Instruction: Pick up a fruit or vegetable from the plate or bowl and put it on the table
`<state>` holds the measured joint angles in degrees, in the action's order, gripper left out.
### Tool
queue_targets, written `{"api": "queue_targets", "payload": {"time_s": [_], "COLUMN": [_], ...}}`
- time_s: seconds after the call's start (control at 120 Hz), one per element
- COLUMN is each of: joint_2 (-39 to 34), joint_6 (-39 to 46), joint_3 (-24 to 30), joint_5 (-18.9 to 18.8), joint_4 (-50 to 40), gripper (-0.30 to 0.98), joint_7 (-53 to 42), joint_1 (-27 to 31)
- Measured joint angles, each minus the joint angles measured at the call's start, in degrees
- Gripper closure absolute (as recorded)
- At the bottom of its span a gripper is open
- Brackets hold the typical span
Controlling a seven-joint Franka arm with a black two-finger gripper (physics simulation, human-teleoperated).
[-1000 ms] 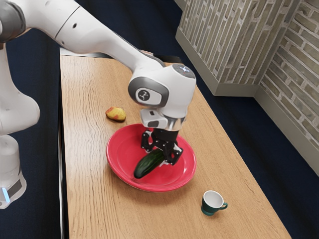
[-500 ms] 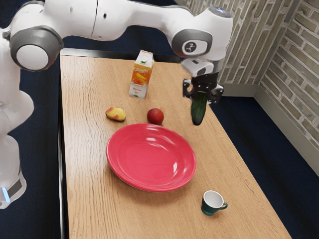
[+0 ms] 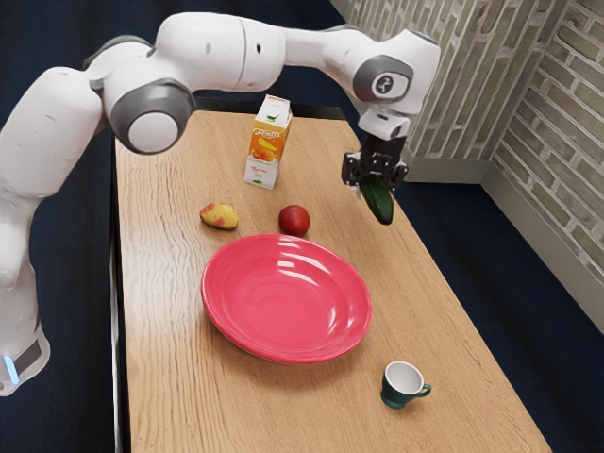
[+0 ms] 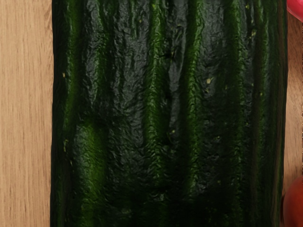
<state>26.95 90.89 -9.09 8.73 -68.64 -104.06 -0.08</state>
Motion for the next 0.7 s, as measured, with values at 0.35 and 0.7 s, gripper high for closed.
{"api": "queue_targets", "payload": {"time_s": [0.35, 0.7], "joint_2": [3.9, 3.8], "joint_6": [-1.4, -2.0], "joint_3": [1.3, 1.8], "joint_5": [-0.1, -2.5], "joint_4": [3.7, 3.9], "gripper": [0.58, 0.05], "joint_7": [3.3, 4.8], "joint_1": [0.6, 0.5]}}
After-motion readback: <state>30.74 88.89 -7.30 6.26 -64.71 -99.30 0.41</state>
